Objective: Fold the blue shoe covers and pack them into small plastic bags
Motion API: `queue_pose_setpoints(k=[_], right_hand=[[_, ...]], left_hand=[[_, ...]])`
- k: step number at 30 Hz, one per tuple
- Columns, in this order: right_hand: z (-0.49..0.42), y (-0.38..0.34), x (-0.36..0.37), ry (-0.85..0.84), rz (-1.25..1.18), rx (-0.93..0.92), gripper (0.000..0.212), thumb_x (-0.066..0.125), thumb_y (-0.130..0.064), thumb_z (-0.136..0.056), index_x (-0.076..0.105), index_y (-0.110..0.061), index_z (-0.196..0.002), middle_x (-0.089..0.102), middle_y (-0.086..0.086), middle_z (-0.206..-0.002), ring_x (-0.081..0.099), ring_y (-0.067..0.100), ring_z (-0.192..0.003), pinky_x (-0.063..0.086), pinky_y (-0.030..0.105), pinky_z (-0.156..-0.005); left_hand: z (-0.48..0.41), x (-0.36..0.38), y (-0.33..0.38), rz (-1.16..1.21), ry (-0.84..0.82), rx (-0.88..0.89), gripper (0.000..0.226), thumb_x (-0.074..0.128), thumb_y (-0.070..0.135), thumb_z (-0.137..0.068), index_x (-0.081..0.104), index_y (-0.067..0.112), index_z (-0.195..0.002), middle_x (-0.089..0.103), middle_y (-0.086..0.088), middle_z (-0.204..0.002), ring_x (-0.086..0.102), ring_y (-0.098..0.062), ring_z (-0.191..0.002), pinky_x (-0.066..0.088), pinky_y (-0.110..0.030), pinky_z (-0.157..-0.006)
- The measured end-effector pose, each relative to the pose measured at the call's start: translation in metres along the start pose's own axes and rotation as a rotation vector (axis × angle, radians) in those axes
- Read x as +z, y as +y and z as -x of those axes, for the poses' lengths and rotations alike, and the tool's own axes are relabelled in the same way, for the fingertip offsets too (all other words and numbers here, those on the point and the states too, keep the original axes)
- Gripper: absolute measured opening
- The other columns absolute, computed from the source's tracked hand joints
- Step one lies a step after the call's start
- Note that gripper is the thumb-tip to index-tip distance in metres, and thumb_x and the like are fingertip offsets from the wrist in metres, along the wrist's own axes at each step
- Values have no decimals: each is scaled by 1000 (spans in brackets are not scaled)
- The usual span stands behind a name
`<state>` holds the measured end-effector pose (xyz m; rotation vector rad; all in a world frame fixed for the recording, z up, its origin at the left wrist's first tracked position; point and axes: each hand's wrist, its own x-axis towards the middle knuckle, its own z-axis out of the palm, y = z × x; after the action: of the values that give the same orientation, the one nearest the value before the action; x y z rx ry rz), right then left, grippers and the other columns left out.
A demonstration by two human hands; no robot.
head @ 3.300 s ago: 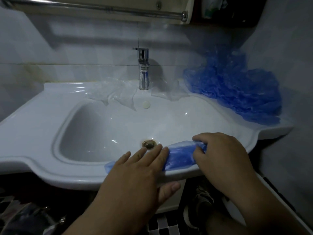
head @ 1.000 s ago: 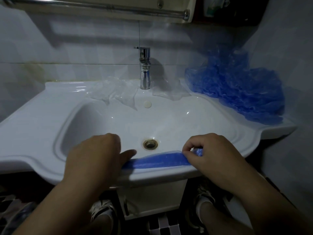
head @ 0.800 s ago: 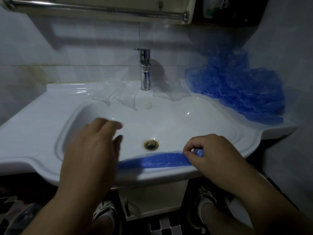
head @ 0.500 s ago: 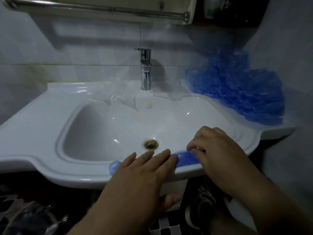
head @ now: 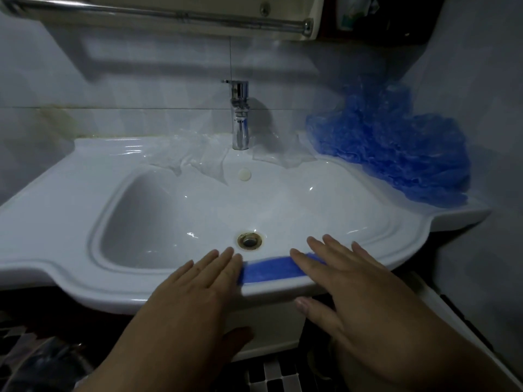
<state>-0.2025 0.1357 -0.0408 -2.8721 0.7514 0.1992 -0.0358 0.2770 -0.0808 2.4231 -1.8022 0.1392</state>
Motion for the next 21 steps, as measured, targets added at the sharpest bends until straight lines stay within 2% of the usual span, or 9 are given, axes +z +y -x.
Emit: queue_pose_setpoints(k=[1,4,6,9,12,15,17,19,21], right_hand=[[0,-1,0,-6,2,4,101,-12,-74,-50,-6,-50,-148,-12,-21,-159,-14,2,-146,-5,34,-122],[-2,2,4,18,2,-8,99,-16,-72,-52,-4,-50,-148,-10,-22,-160,-13,2,-147,-5,35,-122],[-5,7,9,61,4,-33,100,-26,-73,-54,-1,-50,-149,-6,-22,-160,-11,2,-147,-6,35,-122],[-9,14,13,115,-25,-57,88,-23,-75,-67,10,-54,-146,1,-26,-158,-8,-3,-146,-9,34,-121],[-16,23,15,217,-163,-112,43,16,-48,-100,31,-55,-139,12,-28,-156,-3,-7,-144,-11,29,-120],[-18,25,20,451,-229,-133,42,37,-34,-94,51,-48,-132,35,-21,-148,19,-1,-141,14,37,-121],[-17,20,21,612,-222,-147,43,48,-29,-88,60,-37,-128,49,-16,-125,41,5,-120,42,31,-101],[-15,12,21,656,-188,-175,38,52,-29,-86,66,-32,-121,47,-15,-102,46,6,-97,47,25,-80],[-16,5,22,610,-158,-160,34,48,-36,-88,67,-32,-116,43,-16,-94,45,6,-89,48,29,-75]], left_hand=[[-1,-1,-2,-4,43,-6,87,36,74,-84,-9,33,-146,-17,17,-142,3,0,-140,8,-27,-116],[1,0,1,13,-82,-104,92,38,72,-87,-21,34,-147,-24,21,-146,-13,0,-143,-6,-23,-114],[2,-5,6,82,-50,-129,92,43,72,-84,-12,40,-149,-18,24,-153,0,-3,-147,-4,-20,-112],[5,-20,2,269,126,-40,81,56,71,-69,18,59,-140,20,30,-151,47,-2,-125,36,-25,-103],[0,-25,-1,210,215,105,50,60,55,-64,60,43,-113,62,15,-125,68,-10,-93,54,-25,-78],[-3,-24,3,209,174,187,31,64,48,-62,67,36,-91,65,16,-97,65,-11,-74,57,-34,-56],[-4,-22,4,199,160,182,29,56,53,-66,64,36,-89,61,18,-91,61,-9,-73,55,-33,-55],[-5,-21,4,205,176,178,28,55,54,-68,62,37,-89,60,17,-88,60,-10,-73,53,-35,-57],[-7,-21,5,225,195,169,28,56,56,-72,62,37,-92,59,17,-88,58,-10,-74,51,-34,-61]])
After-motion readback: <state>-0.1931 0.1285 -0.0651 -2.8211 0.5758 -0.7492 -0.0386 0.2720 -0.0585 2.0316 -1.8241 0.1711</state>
